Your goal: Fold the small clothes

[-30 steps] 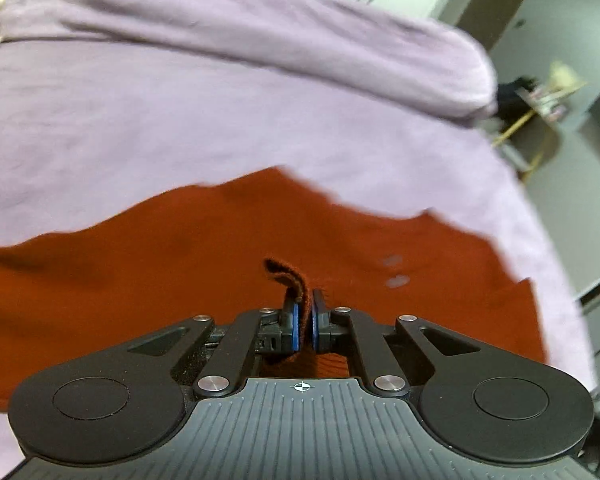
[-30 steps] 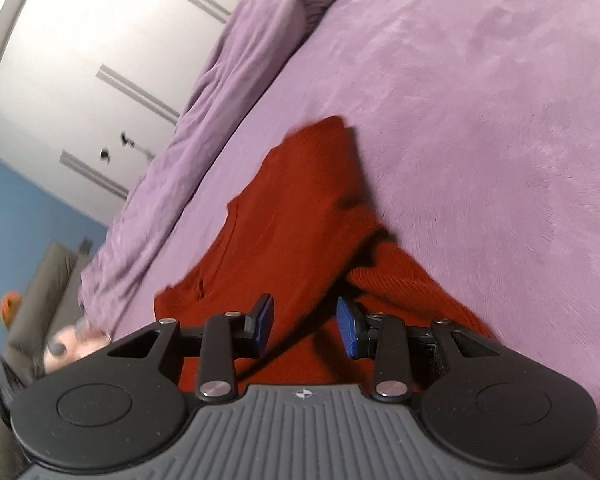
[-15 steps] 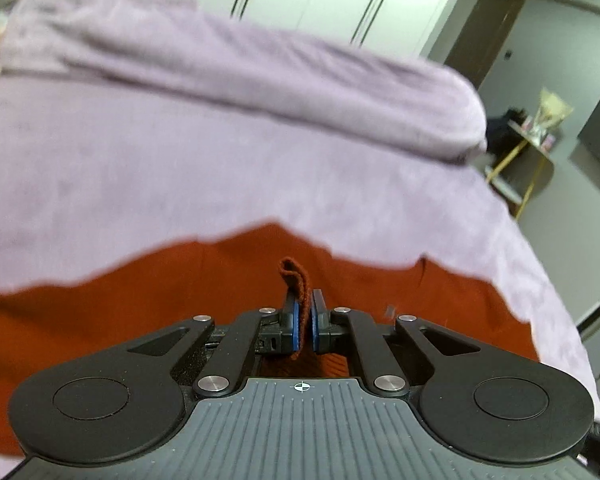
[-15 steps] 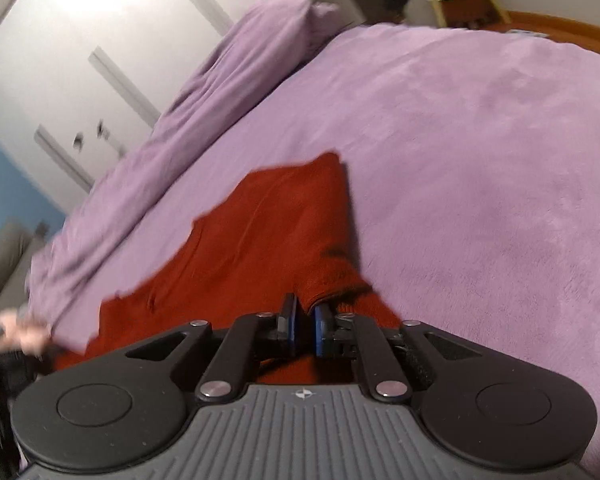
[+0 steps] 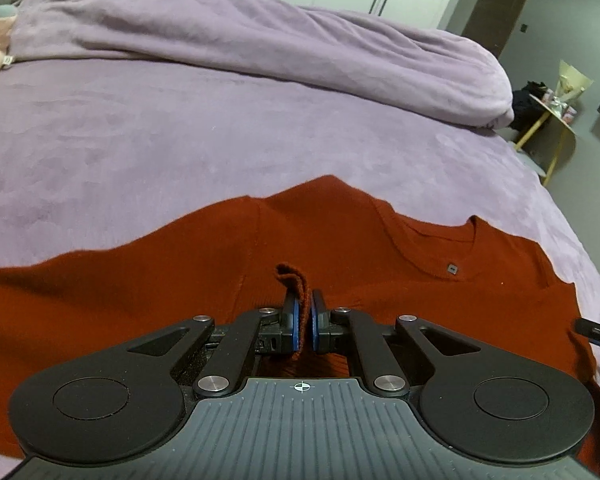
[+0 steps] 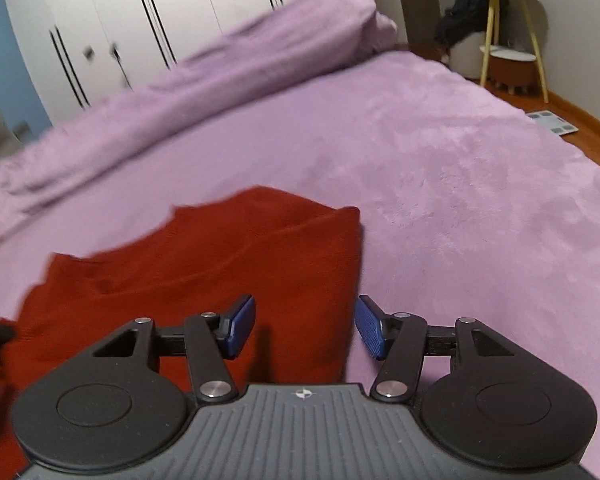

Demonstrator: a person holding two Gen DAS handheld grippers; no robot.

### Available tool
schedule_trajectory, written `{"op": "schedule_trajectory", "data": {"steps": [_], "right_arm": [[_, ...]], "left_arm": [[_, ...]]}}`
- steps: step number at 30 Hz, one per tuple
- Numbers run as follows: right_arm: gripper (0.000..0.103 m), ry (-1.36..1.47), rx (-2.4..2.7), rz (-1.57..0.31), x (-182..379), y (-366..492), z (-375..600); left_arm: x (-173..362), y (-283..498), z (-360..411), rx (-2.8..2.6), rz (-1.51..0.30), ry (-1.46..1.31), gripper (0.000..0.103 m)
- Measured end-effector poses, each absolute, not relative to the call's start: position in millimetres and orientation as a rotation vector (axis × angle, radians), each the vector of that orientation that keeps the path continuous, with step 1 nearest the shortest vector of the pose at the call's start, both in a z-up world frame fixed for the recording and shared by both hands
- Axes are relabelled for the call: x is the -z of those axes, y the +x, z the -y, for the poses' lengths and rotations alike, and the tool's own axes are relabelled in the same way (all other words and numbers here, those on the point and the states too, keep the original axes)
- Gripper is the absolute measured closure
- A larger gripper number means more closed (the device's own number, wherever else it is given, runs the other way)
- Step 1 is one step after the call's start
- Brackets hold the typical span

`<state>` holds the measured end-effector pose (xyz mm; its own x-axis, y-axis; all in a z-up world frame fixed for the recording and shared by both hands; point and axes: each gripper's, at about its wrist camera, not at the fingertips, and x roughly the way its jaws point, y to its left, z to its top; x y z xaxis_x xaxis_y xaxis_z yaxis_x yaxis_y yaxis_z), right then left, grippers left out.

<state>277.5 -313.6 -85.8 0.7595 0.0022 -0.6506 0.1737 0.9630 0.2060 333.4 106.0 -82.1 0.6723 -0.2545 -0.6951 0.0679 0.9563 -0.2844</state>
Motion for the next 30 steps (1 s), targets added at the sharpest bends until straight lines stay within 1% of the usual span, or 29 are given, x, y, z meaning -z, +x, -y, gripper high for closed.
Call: {"op": "schedule_trajectory", "data": {"steps": [1,2,3,4,6,9,11,12,14,16,17,20,22,23,24,25,26,29,30], "right_arm": [[0.049,0.262,0.099,-0.719,89,286,314],[0.053,0.266,0.094,-0.709,91,287,314],[0.068,0.260,0.084,-0.695,91,289,312],[0.093,0.246,0.079,-0.686,89,290,310],[0.095,0.187,0.086,-0.640,84,286,304],[0.096,0.106,0.100,-0.515,74,273,291],[0.096,0.078,0.126,-0.482,79,273,287],[0.095,0.069,0.136,-0.497,83,277,287],[0.093,0.040,0.164,-0.571,95,287,284],[0.085,0.046,0.199,-0.572,92,286,283],[0.082,0.063,0.208,-0.555,87,283,282],[0.081,0.096,0.138,-0.506,72,272,268],[0.081,0.100,-0.007,-0.527,71,270,243],[0.081,0.097,-0.082,-0.543,72,271,228],[0.081,0.094,-0.139,-0.558,74,272,215],[0.081,0.086,-0.206,-0.580,79,274,198],[0.081,0.073,-0.241,-0.600,84,276,185],[0.082,-0.038,-0.213,-0.658,104,278,168],[0.082,-0.064,-0.181,-0.652,109,276,171]], "left_arm": [[80,332,-106,0.189,-0.809,-0.245,0.096],[79,333,-107,0.191,-0.801,-0.245,0.096],[78,333,-107,0.194,-0.794,-0.248,0.096],[76,334,-106,0.202,-0.790,-0.251,0.096],[71,334,-106,0.218,-0.767,-0.242,0.096],[64,330,-104,0.193,-0.700,-0.202,0.096],[68,329,-102,0.150,-0.669,-0.154,0.096],[71,330,-101,0.136,-0.675,-0.137,0.096],[86,334,-101,0.109,-0.736,-0.116,0.095],[98,338,-103,0.054,-0.814,-0.087,0.092],[98,335,-105,0.027,-0.811,-0.079,0.085],[83,318,-110,0.003,-0.748,-0.106,0.082],[71,307,-105,0.032,-0.697,-0.172,0.068],[68,305,-99,0.062,-0.685,-0.203,0.047],[66,304,-92,0.098,-0.685,-0.227,0.029],[69,305,-84,0.133,-0.693,-0.237,0.025],[74,308,-75,0.158,-0.715,-0.221,0.025],[100,320,-57,0.110,-0.827,-0.120,0.031],[103,317,-56,0.112,-0.802,-0.101,0.031]]}}
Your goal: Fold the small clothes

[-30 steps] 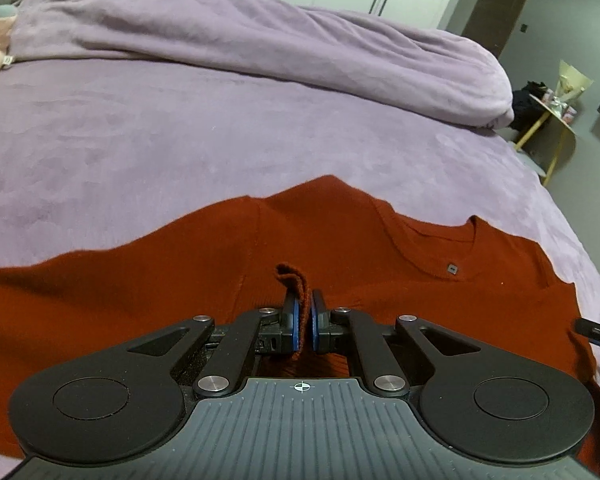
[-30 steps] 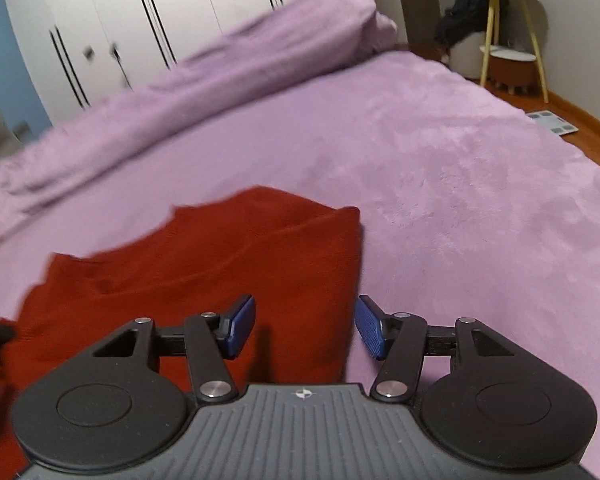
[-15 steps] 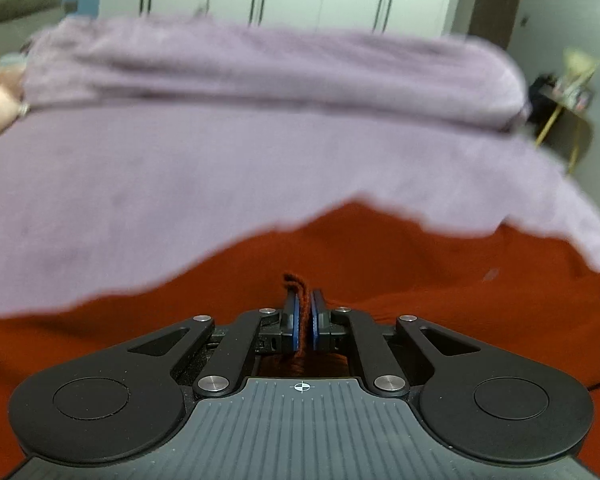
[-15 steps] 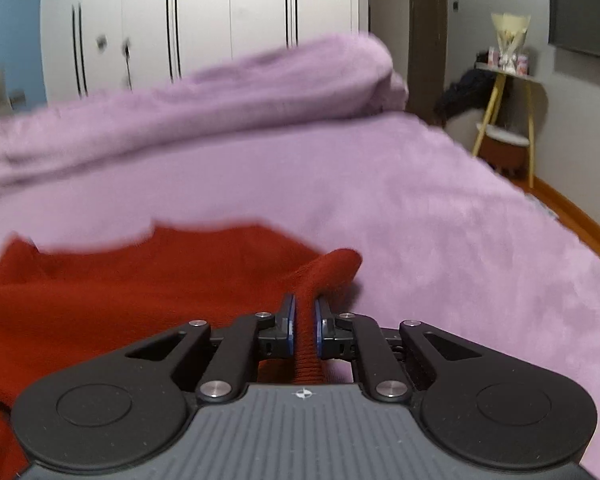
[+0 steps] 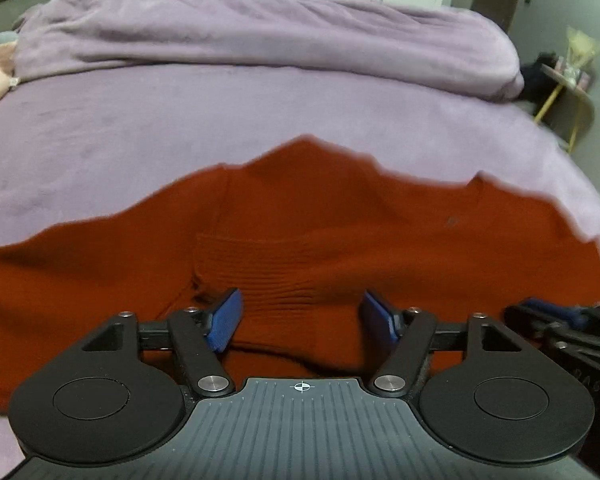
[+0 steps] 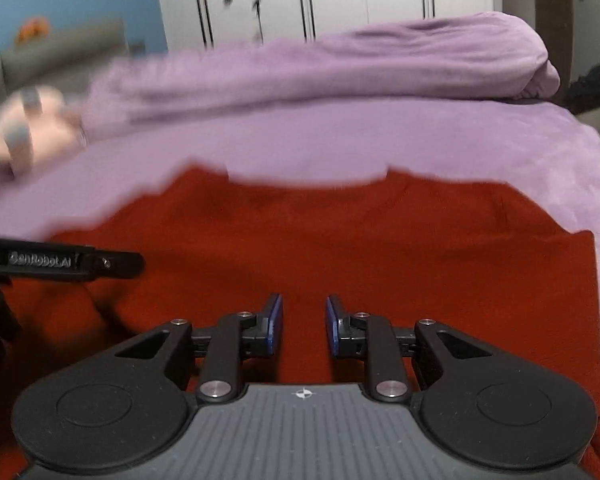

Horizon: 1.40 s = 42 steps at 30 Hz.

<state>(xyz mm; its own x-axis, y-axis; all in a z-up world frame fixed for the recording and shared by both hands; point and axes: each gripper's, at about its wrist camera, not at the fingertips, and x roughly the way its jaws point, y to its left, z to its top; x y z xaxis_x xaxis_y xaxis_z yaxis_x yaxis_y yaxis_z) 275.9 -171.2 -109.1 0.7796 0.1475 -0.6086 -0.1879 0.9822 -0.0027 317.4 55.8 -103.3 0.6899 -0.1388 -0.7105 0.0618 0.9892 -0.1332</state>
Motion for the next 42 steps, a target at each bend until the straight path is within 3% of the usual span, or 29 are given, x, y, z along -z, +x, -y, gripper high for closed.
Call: {"op": "schedule_trajectory", "data": {"steps": [7,16,17,18,20,23,27,28,30,36,42], "right_arm": [[0.087,-0.001,-0.027,-0.610,104,251,234],[0.086,-0.104,0.063,-0.620,108,240,235],[0.086,-0.126,0.102,-0.628,106,241,232],[0.086,-0.153,0.139,-0.640,103,239,229],[0.086,-0.165,0.176,-0.637,91,226,221],[0.075,-0.004,0.080,-0.640,82,188,215],[0.073,0.215,0.001,-0.700,93,144,212],[0.073,0.248,-0.001,-0.700,95,136,212],[0.071,0.283,-0.014,-0.707,96,127,210],[0.069,0.324,-0.050,-0.739,86,134,204],[0.069,0.351,-0.049,-0.772,89,135,189]], "left_arm": [[102,317,-60,0.117,-0.790,-0.098,0.031],[98,306,-77,0.106,-0.809,-0.107,0.031],[96,304,-83,0.095,-0.813,-0.118,0.030],[95,302,-89,0.050,-0.827,-0.117,0.022],[95,294,-112,-0.061,-0.887,-0.156,0.015],[94,259,-166,-0.110,-0.842,-0.335,0.014],[104,207,-250,-0.219,-0.758,-0.603,0.011],[110,195,-272,-0.264,-0.751,-0.662,0.012],[122,174,-314,-0.249,-0.686,-0.826,0.032],[144,149,-396,-0.362,-0.474,-1.136,0.034],[157,163,-430,-0.432,-0.421,-1.247,0.063]]}}
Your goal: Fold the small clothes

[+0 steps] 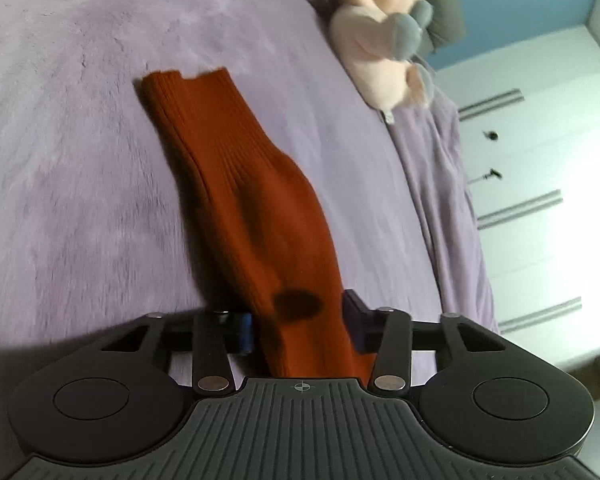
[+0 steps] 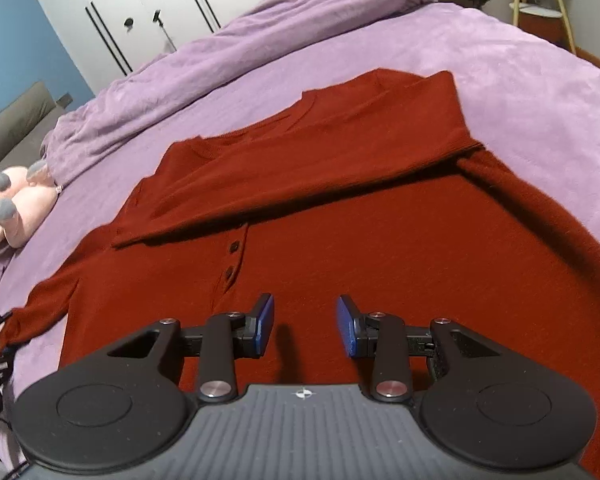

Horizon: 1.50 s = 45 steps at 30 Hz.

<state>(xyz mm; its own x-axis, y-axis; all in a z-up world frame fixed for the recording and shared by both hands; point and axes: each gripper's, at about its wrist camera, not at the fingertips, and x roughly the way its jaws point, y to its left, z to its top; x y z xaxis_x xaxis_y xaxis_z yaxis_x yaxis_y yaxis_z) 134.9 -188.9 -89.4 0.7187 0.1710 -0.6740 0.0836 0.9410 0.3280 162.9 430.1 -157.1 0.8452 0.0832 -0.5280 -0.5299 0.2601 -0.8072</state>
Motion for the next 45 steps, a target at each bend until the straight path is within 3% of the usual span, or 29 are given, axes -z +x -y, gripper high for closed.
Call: {"op": "schedule_trajectory", "data": {"steps": [1,4,8,13,19,20,21,23,27,32,34,41,42,44,45], "right_arm": [[0.069,0.348,-0.052,-0.772,90,135,187],[0.069,0.348,-0.057,-0.770,89,134,185],[0.069,0.352,-0.056,-0.756,86,132,191],[0.069,0.372,-0.051,-0.729,84,126,202],[0.069,0.412,-0.045,-0.687,78,120,216],[0.069,0.421,-0.043,-0.680,77,119,220],[0.069,0.431,-0.041,-0.678,77,119,223],[0.069,0.455,-0.043,-0.683,77,122,230],[0.069,0.506,-0.103,-0.708,77,138,241],[0.067,0.623,-0.218,-0.733,77,193,240],[0.047,0.656,-0.253,-0.737,76,222,233],[0.040,0.649,-0.302,-0.849,99,303,205],[0.047,0.630,-0.302,-0.856,102,307,200],[0.074,0.569,-0.321,-0.836,99,309,189],[0.098,0.525,-0.332,-0.825,94,309,183]], "left_arm": [[159,161,-438,-0.445,-0.413,-1.264,0.066],[168,159,-447,-0.482,-0.410,-1.309,0.093],[165,149,-448,-0.466,-0.396,-1.291,0.094],[96,179,-398,-0.323,-0.386,-0.940,0.095],[12,226,-221,0.139,-0.394,-0.496,0.094],[10,230,-185,0.214,-0.404,-0.431,0.086],[12,230,-155,0.268,-0.409,-0.381,0.061],[31,232,-101,0.333,-0.476,-0.280,0.026],[73,228,-66,0.276,-0.626,-0.239,0.032],[92,227,-114,0.133,-0.687,-0.381,0.031],[95,223,-134,0.094,-0.698,-0.411,0.029],[111,200,-161,0.069,-0.747,-0.523,0.028],[111,197,-161,0.072,-0.745,-0.517,0.028],[108,197,-159,0.074,-0.746,-0.503,0.028],[107,197,-159,0.074,-0.745,-0.500,0.028]]}}
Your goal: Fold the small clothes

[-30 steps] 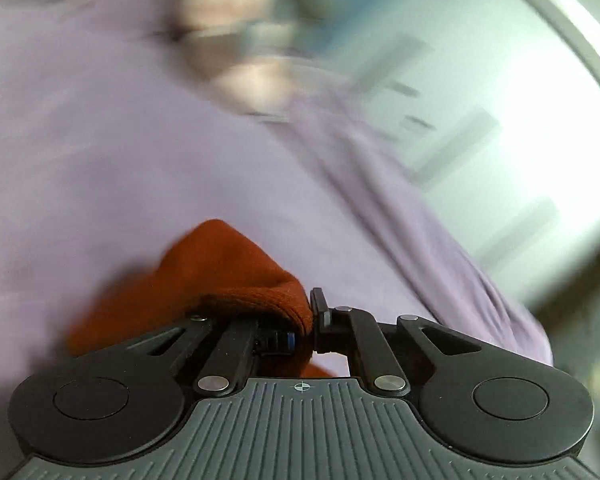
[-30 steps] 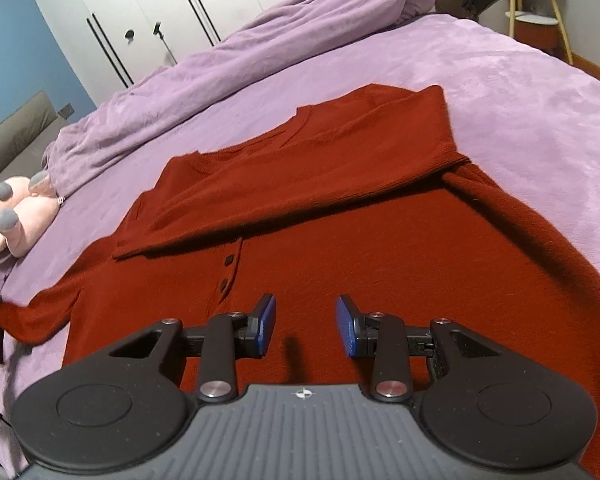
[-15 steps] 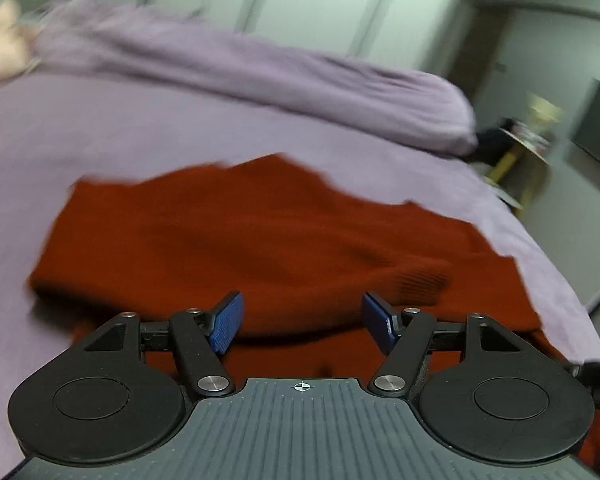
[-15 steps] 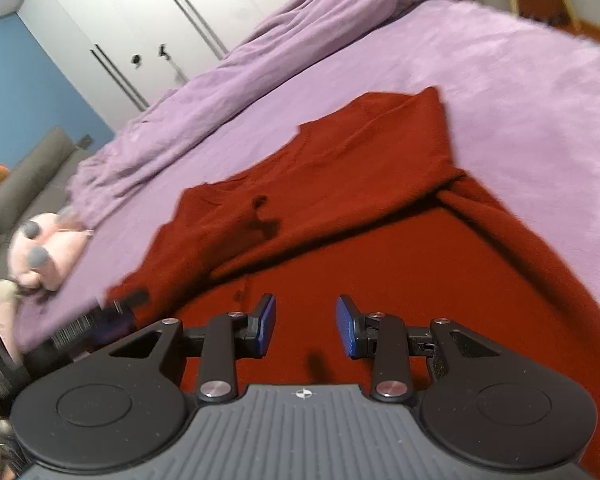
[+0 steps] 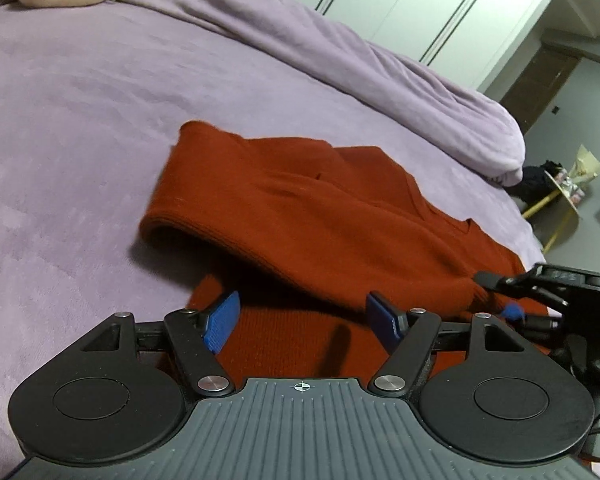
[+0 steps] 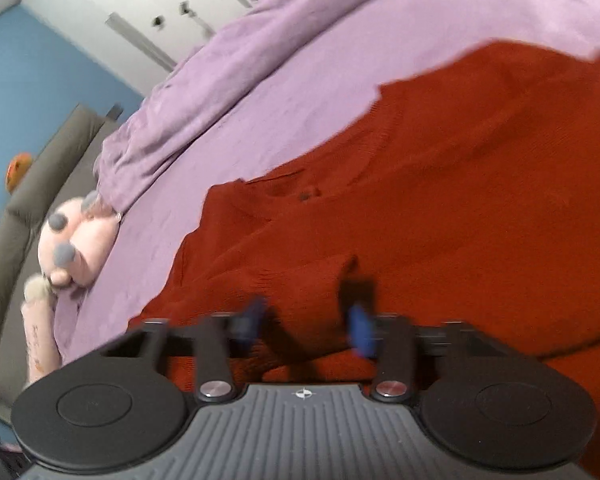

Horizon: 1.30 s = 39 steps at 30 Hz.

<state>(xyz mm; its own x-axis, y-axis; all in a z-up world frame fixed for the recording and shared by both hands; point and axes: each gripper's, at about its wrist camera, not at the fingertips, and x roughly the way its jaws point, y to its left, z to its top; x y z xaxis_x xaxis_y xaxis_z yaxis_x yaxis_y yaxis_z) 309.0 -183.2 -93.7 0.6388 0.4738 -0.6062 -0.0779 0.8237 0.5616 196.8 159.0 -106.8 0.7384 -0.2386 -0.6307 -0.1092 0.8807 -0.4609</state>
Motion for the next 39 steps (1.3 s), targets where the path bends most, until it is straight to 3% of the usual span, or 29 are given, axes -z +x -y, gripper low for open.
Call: {"op": "schedule_trajectory", "data": {"steps": [1,5,7,12,14,16,23,24,27,34,39], "right_arm": [[0.098,0.489,-0.333,-0.804,86,308,180],[0.098,0.327,-0.332,-0.431,23,275,188],[0.098,0.289,-0.277,-0.369,17,267,202],[0.097,0.304,-0.035,-0.638,72,295,249],[0.089,0.436,-0.049,-0.702,88,298,267],[0.063,0.542,-0.093,-0.710,95,296,280],[0.057,0.474,-0.219,-0.713,95,294,267],[0.059,0.461,-0.215,-0.714,96,293,267],[0.094,0.359,-0.192,-0.726,93,295,257],[0.098,-0.003,-0.015,-0.513,54,271,235],[0.098,-0.045,0.095,-0.532,60,280,252]], "left_arm": [[106,201,-156,0.069,-0.742,-0.499,0.028],[100,207,-152,0.060,-0.701,-0.481,0.028],[100,209,-153,0.057,-0.708,-0.492,0.028],[104,213,-148,0.049,-0.741,-0.485,0.028],[102,215,-145,0.055,-0.742,-0.465,0.028],[101,217,-144,0.052,-0.747,-0.454,0.028],[99,222,-145,0.048,-0.766,-0.474,0.028],[97,222,-144,0.051,-0.765,-0.469,0.028],[90,223,-138,0.054,-0.765,-0.428,0.028],[70,243,-121,0.043,-0.706,-0.329,0.028],[69,260,-105,0.045,-0.712,-0.252,0.028]]}}
